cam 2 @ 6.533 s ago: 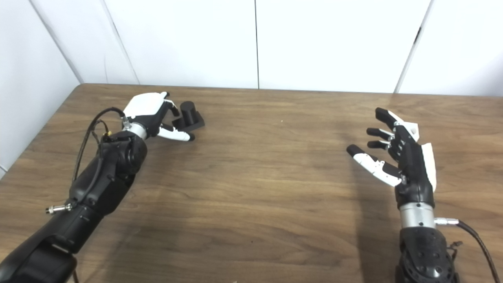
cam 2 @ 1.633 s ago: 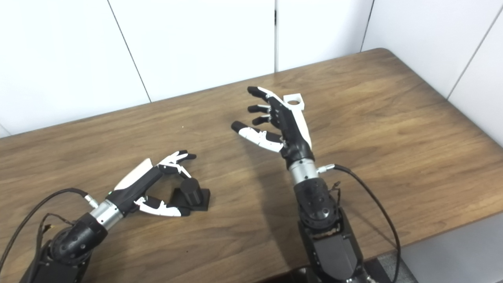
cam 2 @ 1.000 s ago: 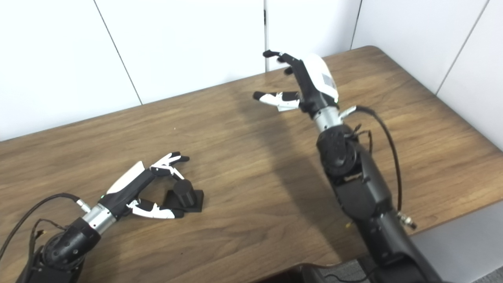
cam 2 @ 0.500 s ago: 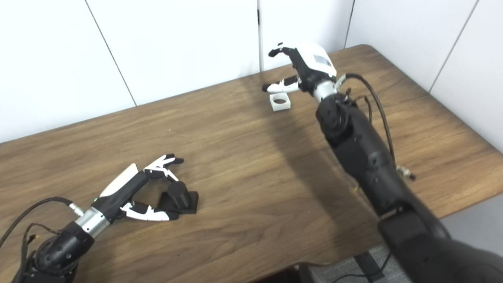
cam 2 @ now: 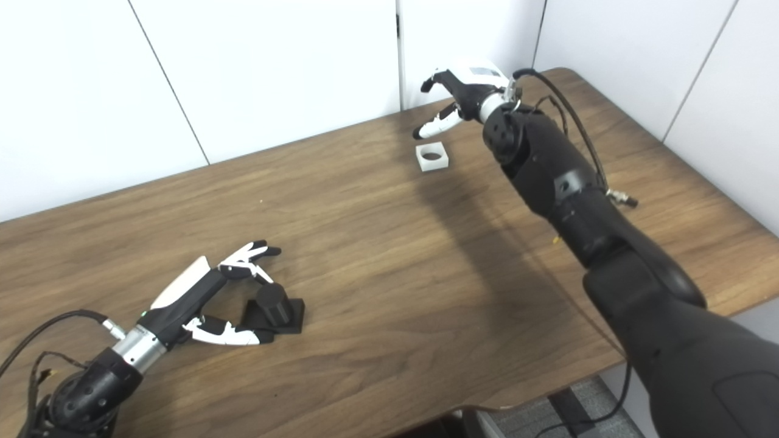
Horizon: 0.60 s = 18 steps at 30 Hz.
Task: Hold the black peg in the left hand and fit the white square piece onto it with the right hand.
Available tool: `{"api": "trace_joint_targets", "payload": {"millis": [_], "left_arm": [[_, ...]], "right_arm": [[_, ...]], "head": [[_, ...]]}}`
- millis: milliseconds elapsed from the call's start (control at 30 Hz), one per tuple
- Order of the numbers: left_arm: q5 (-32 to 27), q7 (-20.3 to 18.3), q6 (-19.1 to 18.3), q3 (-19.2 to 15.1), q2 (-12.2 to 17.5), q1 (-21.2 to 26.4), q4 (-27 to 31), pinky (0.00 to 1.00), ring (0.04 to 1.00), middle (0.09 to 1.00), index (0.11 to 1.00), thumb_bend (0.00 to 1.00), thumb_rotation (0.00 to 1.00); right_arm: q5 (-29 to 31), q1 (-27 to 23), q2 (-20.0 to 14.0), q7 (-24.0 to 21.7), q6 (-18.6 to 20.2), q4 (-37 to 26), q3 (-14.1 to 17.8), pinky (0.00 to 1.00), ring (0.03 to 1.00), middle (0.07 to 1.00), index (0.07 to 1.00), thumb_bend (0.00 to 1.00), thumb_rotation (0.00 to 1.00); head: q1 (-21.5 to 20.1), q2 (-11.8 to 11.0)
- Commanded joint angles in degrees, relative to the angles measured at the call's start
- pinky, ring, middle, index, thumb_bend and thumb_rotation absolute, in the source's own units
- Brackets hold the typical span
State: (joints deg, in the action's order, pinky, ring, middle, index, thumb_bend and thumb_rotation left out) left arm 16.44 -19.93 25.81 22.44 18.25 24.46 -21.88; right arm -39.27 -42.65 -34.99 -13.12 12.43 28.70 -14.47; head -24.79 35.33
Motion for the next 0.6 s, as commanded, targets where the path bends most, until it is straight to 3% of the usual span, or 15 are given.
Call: {"api": "trace_joint_targets", "payload": {"millis": [0, 133, 200, 567], "left_arm": [[2.0, -1.4, -1.0, 0.2, 2.3, -1.1, 0.0, 0.97, 0.992, 0.924, 0.49, 0.52, 0.06], [2.2, -1.4, -1.3, 0.0, 2.4, -1.4, 0.7, 0.95, 0.986, 0.924, 0.49, 0.52, 0.06], [2.3, -1.5, -1.9, -0.1, 2.4, -1.5, 0.9, 0.95, 0.989, 0.924, 0.489, 0.52, 0.06], [3.3, -0.9, -1.9, 0.0, 2.2, -1.7, 0.6, 0.95, 0.984, 0.919, 0.489, 0.52, 0.06]], "right_arm": [[0.6, -4.6, -2.5, -3.4, -1.4, 0.3, -0.8, 1.0, 0.992, 0.972, 0.835, 0.87, 0.61], [-2.6, -5.9, -4.3, -7.3, -3.3, 1.4, -5.5, 1.0, 1.0, 0.98, 0.847, 0.98, 0.71], [-3.6, -6.4, -4.7, -7.7, -4.6, 2.2, -7.5, 1.0, 1.0, 0.973, 0.838, 1.0, 0.7], [-4.6, -6.3, -4.7, -10.2, -7.8, 3.2, -10.5, 1.0, 1.0, 0.969, 0.826, 1.0, 0.7]], "head": [[0.1, 0.1], [0.3, 0.7], [0.3, 0.8], [0.8, 1.5]]}}
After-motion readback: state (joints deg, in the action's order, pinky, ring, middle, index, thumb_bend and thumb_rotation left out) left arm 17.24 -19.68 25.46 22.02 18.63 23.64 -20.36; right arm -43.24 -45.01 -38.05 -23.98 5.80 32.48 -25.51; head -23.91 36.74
